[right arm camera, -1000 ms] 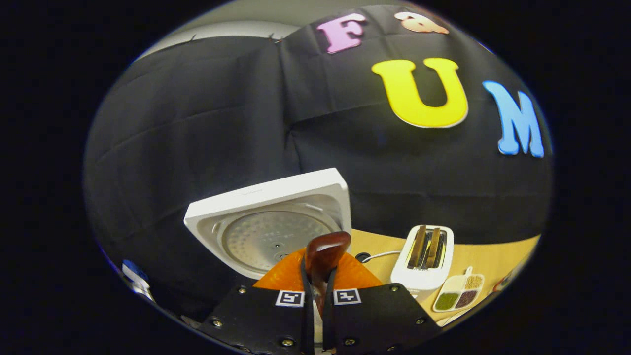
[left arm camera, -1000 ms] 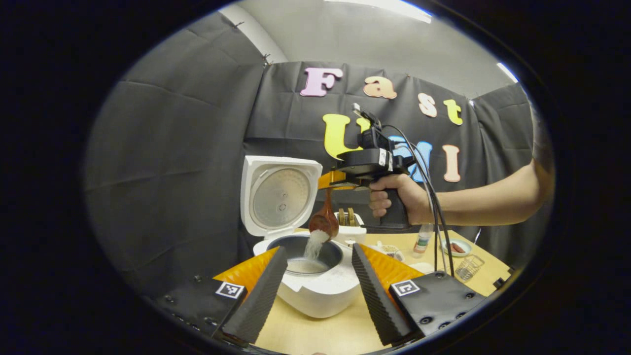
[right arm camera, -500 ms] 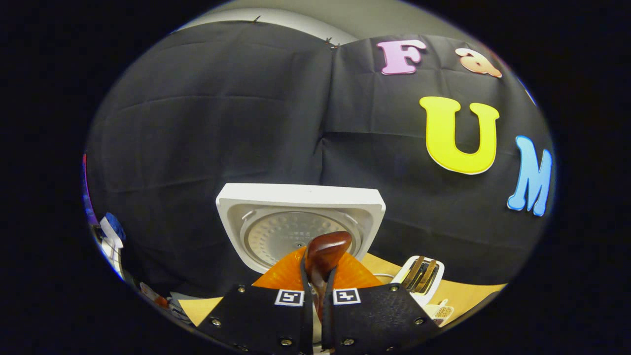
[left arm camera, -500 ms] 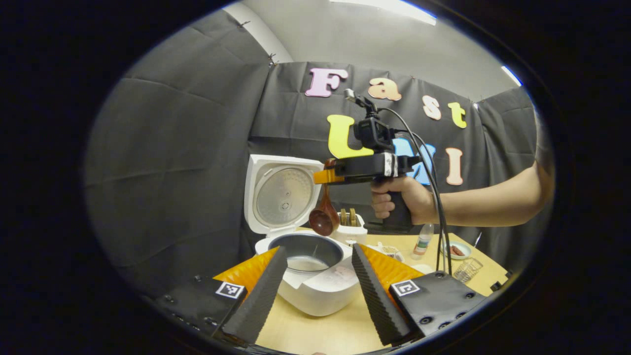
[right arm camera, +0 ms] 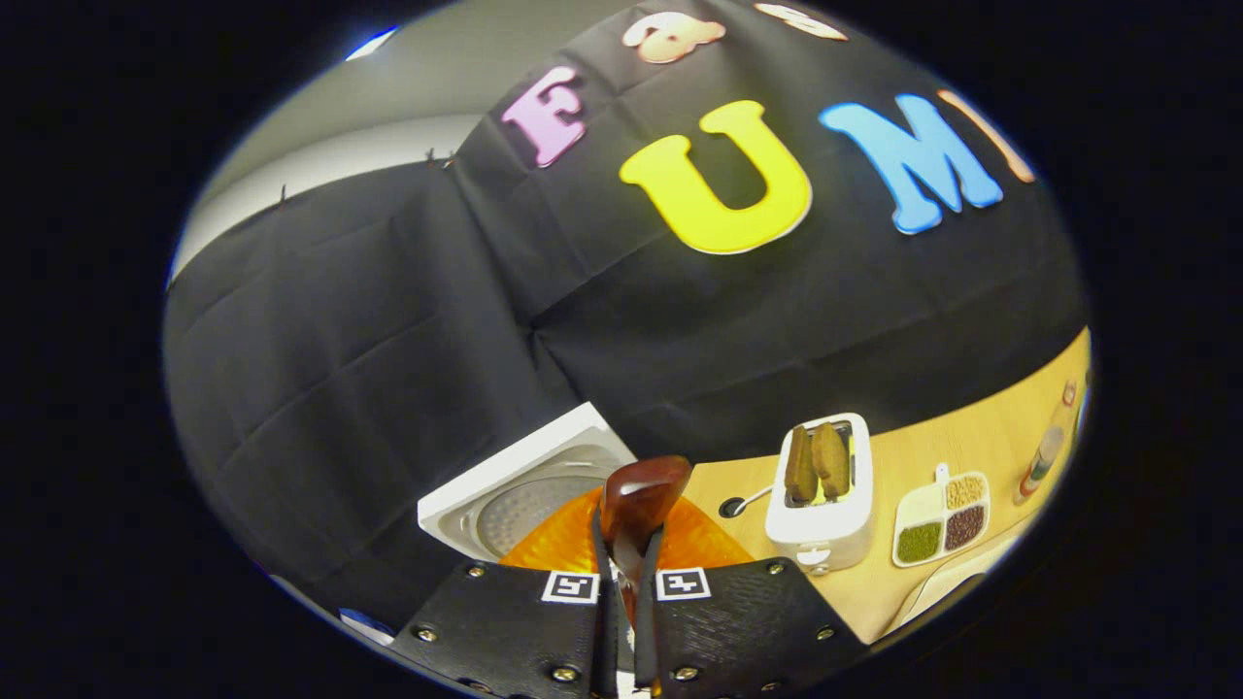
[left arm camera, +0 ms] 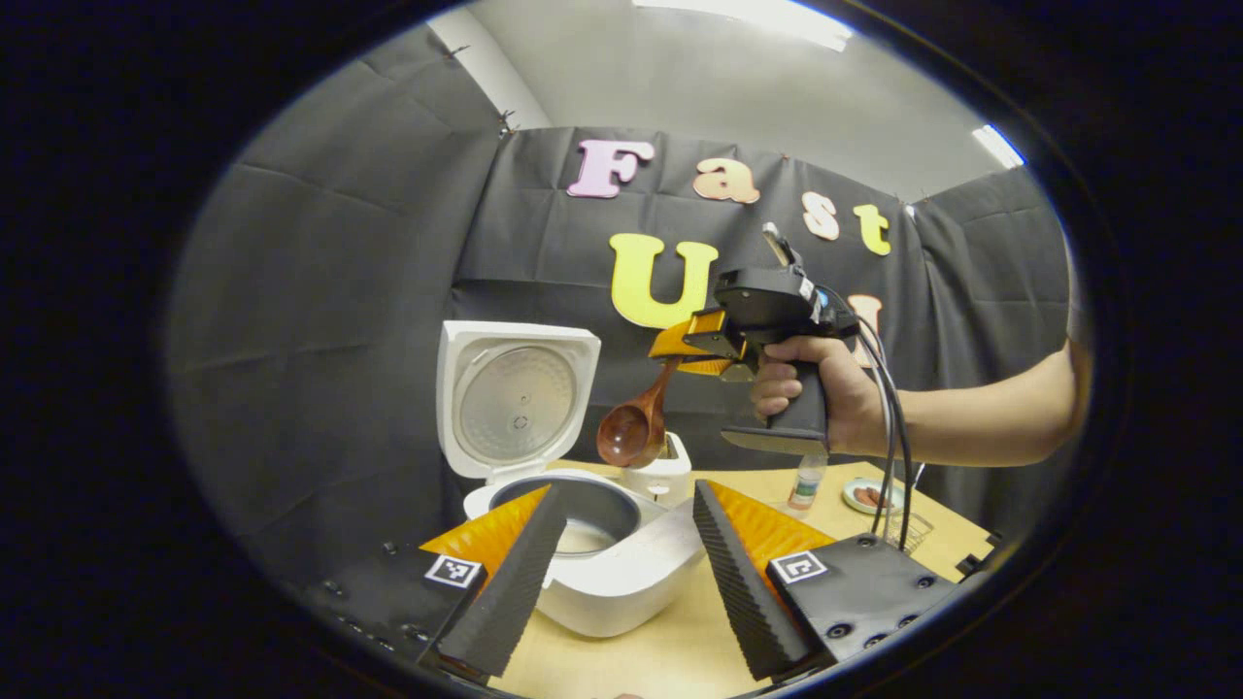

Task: Close the left gripper, press the button to open the rice cooker; take a wooden spoon from the chopstick holder with the right hand, scoop a spoonful of rice and pour it into the rice cooker, then put the wooden spoon back into the chopstick holder.

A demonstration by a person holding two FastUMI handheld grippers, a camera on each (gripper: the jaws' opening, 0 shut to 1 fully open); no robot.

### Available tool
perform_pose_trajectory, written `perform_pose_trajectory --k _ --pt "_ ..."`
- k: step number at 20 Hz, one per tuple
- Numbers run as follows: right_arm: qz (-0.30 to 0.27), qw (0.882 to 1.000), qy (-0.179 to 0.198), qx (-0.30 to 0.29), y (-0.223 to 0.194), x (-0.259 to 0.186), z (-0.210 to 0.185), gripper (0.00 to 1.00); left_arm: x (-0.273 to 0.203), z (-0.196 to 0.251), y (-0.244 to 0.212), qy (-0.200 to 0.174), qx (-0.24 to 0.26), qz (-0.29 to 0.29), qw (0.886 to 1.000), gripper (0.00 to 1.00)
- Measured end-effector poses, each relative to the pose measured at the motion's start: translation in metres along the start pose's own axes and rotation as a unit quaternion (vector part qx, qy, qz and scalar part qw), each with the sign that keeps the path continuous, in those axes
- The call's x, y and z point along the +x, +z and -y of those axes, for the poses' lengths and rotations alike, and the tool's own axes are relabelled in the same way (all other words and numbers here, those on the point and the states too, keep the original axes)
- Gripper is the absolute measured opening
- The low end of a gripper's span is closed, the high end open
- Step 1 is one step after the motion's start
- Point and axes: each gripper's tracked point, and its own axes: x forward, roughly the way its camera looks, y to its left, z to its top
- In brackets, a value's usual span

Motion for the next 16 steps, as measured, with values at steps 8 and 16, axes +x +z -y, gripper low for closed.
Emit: perform_pose_trajectory --k 8,16 --pt "0.043 0.994 -0.035 0.098 0.042 -0.075 0.08 0.07 0.022 0.06 0.025 -0.04 0.025 0.007 0.999 0.93" --pt "0.082 0.984 -0.09 0.133 0.051 -0.187 0.158 0.07 0.038 0.137 0.033 -0.084 0.034 0.012 0.996 0.93"
